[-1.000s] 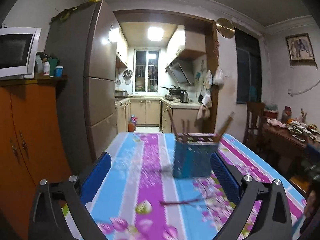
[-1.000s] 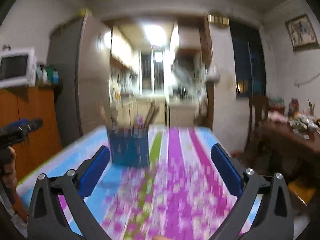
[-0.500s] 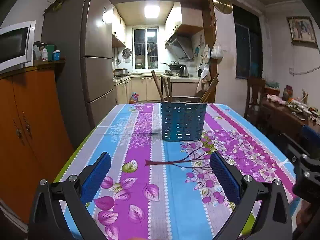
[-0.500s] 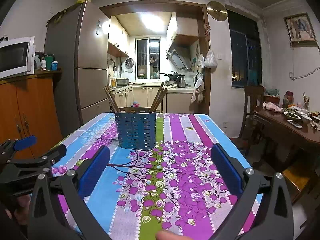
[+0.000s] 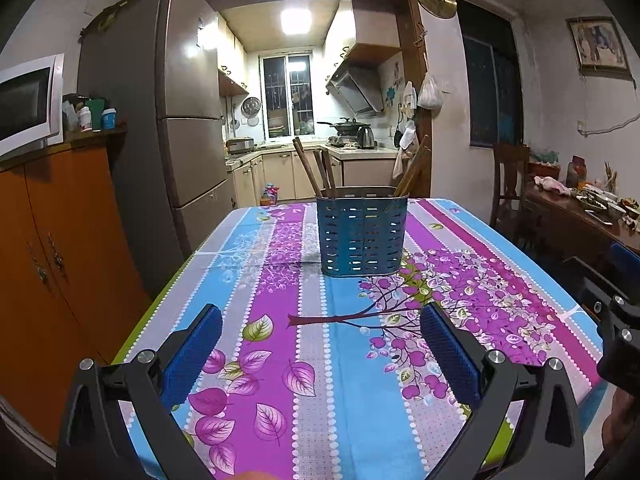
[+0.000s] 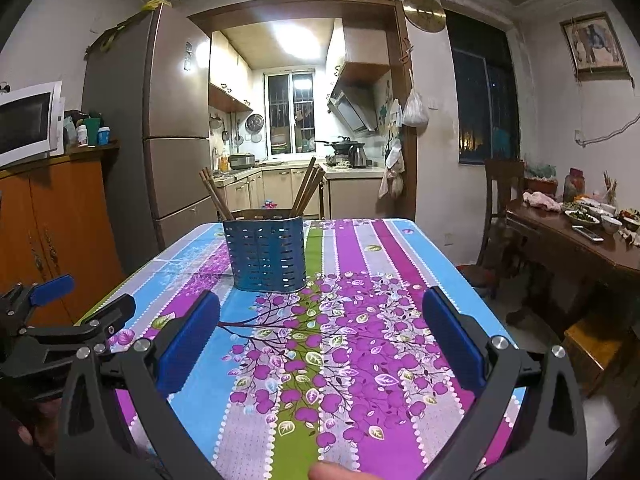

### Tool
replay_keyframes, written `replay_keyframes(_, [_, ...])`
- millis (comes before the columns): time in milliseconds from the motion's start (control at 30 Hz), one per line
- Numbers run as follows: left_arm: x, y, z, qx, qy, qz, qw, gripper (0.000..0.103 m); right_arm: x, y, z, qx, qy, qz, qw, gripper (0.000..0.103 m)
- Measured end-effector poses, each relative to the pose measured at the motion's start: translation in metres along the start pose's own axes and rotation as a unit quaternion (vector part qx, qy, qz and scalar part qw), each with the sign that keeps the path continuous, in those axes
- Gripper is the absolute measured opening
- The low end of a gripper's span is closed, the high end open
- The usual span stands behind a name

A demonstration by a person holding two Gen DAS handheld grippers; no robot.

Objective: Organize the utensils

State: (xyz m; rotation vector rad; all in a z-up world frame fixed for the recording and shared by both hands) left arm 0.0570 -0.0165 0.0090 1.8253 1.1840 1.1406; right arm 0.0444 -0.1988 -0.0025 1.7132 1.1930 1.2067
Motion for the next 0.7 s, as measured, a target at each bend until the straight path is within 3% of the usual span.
replay_keyframes(167, [-0.0016,-0.0008,-0.0029,-0.020,0.026,0.005,0.9995,0.096,-0.0020,0.0004,-0.0006,-0.001,-0.001,0.001,1.000,0.098])
replay_keyframes(700, [-0.0078,-0.0022,0.0005,-0.015,-0.001,0.013,0.9998,0.094,-0.0047,-0.0006,-0.0005,-0.001,-0.003,0.002,1.000,0.098])
Point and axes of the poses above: each gripper's, at about its wrist camera, not at the fingertips, and z roughly the way its jaws point, x to its left, y to its top, the point moved 2 cm from there along z, roughly the way its jaws point, and after that the axes turned 15 degrees about z, right-handed, at the moved point
